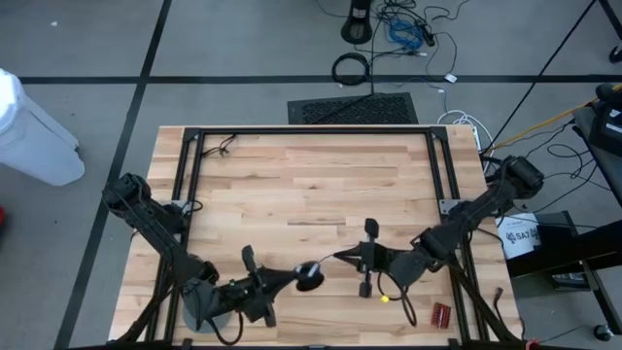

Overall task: Coil cords
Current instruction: Uncoil the black wire from the spool

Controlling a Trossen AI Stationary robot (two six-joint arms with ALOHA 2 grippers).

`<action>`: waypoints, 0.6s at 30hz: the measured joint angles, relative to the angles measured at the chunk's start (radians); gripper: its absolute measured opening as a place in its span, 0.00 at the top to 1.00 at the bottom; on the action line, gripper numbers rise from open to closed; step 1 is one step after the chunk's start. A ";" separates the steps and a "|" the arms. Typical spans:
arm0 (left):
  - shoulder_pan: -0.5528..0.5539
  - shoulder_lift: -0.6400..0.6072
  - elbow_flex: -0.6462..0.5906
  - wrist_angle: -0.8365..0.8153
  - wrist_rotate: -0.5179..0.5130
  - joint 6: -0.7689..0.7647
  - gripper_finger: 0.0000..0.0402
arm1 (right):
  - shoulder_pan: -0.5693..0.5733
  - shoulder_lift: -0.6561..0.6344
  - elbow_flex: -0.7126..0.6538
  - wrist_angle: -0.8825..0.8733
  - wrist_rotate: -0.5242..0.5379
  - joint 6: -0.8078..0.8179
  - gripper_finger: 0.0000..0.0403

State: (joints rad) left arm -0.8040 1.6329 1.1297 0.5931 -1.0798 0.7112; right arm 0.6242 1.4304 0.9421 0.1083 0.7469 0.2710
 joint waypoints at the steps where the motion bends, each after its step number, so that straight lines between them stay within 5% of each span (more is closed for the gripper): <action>1: 0.001 0.000 0.000 -0.003 0.039 -0.025 1.00 | 0.005 -0.003 0.000 -0.003 0.012 -0.001 1.00; 5: 0.011 0.000 0.000 -0.046 0.148 -0.103 1.00 | 0.031 -0.012 0.000 -0.033 0.065 0.009 1.00; 18: 0.011 -0.149 0.000 -0.455 0.119 -0.377 1.00 | 0.142 -0.063 0.000 -0.022 0.146 -0.004 1.00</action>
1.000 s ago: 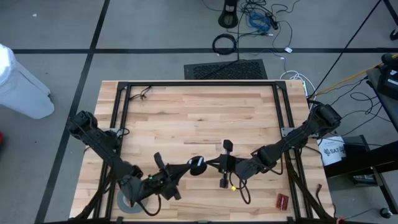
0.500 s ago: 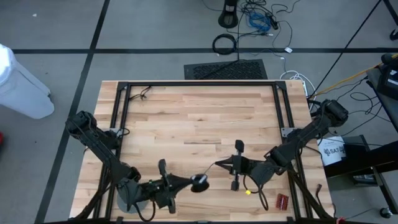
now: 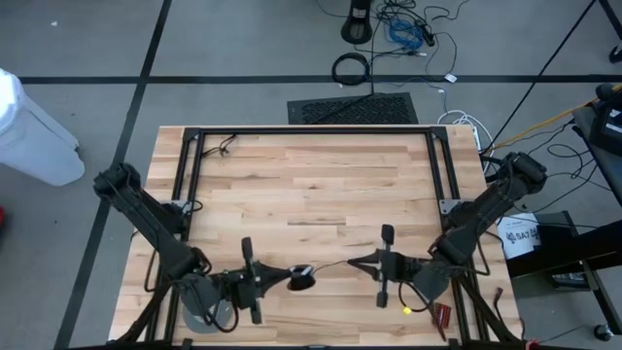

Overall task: Coil cords
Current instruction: Uncoil the black wire from the spool

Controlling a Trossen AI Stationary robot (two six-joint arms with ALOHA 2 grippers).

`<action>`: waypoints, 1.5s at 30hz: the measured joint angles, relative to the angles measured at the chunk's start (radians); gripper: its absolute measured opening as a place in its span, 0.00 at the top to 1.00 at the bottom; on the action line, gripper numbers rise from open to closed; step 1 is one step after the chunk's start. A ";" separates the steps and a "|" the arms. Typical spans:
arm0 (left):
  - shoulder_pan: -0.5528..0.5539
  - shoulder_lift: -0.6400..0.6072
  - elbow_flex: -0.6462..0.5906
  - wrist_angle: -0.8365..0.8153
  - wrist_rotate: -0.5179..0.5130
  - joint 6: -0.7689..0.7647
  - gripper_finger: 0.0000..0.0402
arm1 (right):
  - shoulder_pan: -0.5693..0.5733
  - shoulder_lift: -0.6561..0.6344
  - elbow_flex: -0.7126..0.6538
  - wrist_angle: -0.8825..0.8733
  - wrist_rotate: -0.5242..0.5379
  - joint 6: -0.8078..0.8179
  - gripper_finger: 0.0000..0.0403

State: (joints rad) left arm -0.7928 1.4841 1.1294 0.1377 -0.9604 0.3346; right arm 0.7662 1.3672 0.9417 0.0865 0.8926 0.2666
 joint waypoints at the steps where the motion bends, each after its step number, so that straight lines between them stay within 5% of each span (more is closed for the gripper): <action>1: 0.001 -0.012 0.000 -0.051 0.000 -0.026 1.00 | 0.006 -0.003 0.000 0.002 0.000 -0.002 1.00; 7: 0.001 -0.060 0.000 -0.273 -0.001 -0.142 1.00 | 0.034 -0.021 0.000 0.023 0.006 -0.024 1.00; 23: 0.067 -0.066 0.000 -0.527 -0.002 -0.224 1.00 | 0.080 -0.025 0.000 0.167 0.023 -0.162 1.00; 33: 0.166 -0.066 0.000 -0.541 -0.048 -0.198 1.00 | 0.078 -0.020 0.000 0.224 0.010 -0.209 1.00; 45: 0.227 -0.066 -0.001 -0.395 -0.151 -0.163 1.00 | -0.028 0.046 0.000 0.310 -0.231 -0.208 1.00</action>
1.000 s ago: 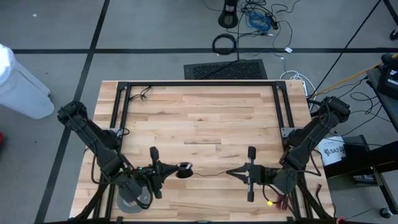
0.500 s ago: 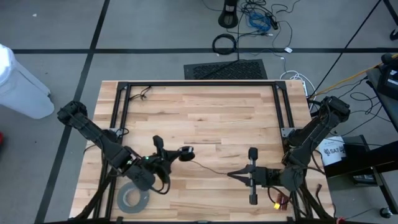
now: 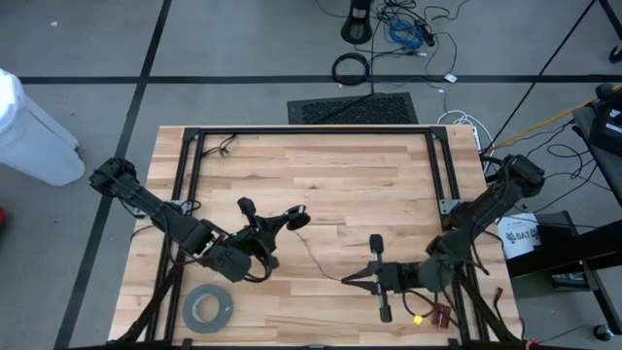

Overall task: Coil cords
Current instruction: Uncoil the black wire from the spool

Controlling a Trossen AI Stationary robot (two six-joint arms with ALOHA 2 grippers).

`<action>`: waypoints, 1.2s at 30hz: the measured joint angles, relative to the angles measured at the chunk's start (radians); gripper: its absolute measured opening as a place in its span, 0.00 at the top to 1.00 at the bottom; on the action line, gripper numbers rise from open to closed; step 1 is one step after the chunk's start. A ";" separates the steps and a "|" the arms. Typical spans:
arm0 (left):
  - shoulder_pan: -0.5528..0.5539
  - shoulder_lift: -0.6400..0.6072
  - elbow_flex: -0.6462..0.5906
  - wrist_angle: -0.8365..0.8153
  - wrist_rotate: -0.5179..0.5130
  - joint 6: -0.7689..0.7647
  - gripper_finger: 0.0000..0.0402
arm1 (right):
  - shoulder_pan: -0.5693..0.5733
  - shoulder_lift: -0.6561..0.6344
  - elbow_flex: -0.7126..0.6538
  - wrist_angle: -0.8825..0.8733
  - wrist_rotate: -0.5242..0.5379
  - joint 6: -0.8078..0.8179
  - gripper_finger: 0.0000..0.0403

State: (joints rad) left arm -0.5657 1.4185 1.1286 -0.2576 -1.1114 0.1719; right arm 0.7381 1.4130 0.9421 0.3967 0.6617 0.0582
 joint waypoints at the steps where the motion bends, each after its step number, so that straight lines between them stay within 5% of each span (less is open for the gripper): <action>1: 0.003 0.000 0.000 0.026 0.000 0.012 1.00 | -0.013 0.008 0.000 0.023 -0.018 -0.004 1.00; 10: -0.010 0.000 0.000 0.187 0.001 0.101 1.00 | -0.095 0.080 0.000 0.091 -0.163 0.014 1.00; 36: -0.144 0.001 0.000 0.303 0.007 0.228 1.00 | -0.155 0.090 0.000 -0.237 -0.081 0.198 1.00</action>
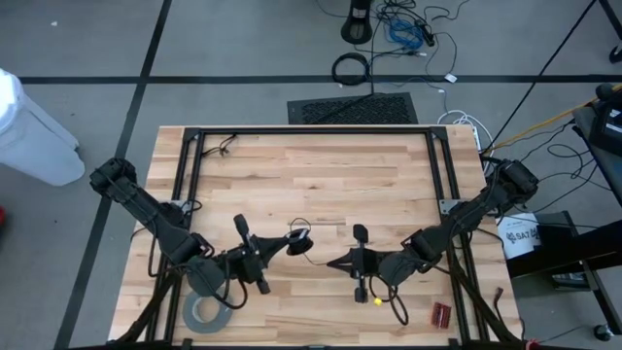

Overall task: Coil cords
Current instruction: Uncoil the black wire from the spool

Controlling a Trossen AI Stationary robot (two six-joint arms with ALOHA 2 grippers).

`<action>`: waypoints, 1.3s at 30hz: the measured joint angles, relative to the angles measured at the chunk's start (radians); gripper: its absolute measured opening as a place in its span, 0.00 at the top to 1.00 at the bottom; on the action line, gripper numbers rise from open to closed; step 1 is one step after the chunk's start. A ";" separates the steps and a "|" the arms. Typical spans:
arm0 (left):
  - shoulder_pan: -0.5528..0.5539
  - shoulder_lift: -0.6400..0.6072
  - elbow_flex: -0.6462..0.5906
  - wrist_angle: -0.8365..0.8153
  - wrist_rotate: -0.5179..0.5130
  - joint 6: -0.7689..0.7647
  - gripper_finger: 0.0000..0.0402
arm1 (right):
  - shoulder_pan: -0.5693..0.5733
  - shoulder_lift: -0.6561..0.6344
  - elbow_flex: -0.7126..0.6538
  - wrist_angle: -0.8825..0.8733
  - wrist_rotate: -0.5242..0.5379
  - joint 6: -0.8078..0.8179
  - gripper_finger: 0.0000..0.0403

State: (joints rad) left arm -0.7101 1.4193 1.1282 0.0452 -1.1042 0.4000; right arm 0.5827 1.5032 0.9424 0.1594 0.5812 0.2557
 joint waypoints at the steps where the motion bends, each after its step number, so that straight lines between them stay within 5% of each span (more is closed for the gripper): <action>1: -0.004 0.000 0.000 0.005 0.000 0.005 1.00 | -0.002 0.000 0.000 -0.009 0.001 0.006 1.00; 21: -0.065 -0.010 0.000 0.095 0.033 0.061 1.00 | -0.022 -0.008 0.000 -0.346 0.069 0.267 1.00; 29: -0.063 -0.010 0.000 0.039 -0.007 0.076 1.00 | 0.002 -0.010 0.000 -0.354 0.041 0.272 0.86; 33: -0.059 -0.010 0.000 0.024 -0.007 0.055 1.00 | -0.019 -0.005 -0.001 -0.238 0.057 0.197 0.78; 39: -0.055 -0.010 0.001 0.023 0.009 0.051 1.00 | -0.067 0.050 -0.001 0.170 0.000 -0.055 0.67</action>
State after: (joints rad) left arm -0.7654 1.4094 1.1290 0.0681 -1.0950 0.4511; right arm 0.5157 1.5533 0.9417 0.3294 0.5808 0.2010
